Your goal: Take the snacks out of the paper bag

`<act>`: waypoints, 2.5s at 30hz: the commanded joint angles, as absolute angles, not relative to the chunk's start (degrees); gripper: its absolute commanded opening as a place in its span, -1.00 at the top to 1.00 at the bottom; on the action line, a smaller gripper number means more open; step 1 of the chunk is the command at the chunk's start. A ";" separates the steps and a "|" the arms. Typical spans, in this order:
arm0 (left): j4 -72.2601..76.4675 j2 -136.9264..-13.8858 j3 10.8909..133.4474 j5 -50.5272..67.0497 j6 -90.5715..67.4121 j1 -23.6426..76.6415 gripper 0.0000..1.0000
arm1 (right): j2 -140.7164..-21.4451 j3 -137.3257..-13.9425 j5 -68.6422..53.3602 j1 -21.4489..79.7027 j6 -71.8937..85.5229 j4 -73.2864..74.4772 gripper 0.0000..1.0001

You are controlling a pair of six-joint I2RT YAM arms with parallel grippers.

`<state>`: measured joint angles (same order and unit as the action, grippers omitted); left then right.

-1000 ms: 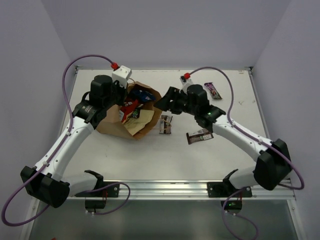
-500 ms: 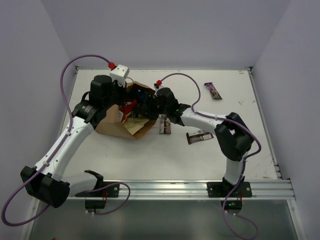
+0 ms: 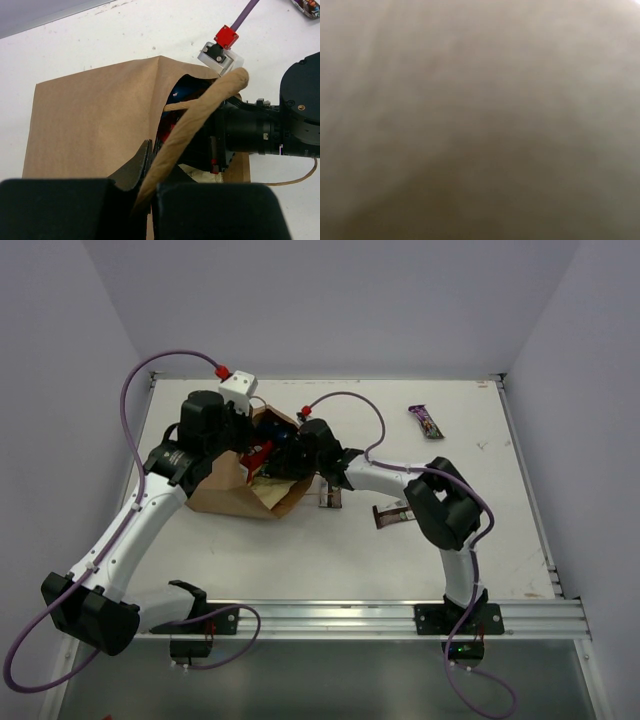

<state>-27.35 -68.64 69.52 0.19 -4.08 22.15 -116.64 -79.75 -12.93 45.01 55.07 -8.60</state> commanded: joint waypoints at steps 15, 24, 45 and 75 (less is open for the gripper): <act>-23.47 -66.97 66.80 -10.02 -1.06 19.25 1.00 | -85.62 -72.61 -23.10 32.97 45.27 -0.45 1.00; -22.94 -67.85 66.97 -10.02 -0.26 17.40 1.00 | -69.45 -56.61 -26.63 14.88 43.24 2.46 1.00; -28.03 -67.15 70.66 3.16 2.81 17.49 1.00 | -71.89 -60.02 -9.31 20.00 39.88 11.53 -0.66; -27.33 -65.57 70.05 7.56 -2.37 17.49 1.00 | -113.64 -86.05 -15.82 49.39 63.54 -13.97 -0.40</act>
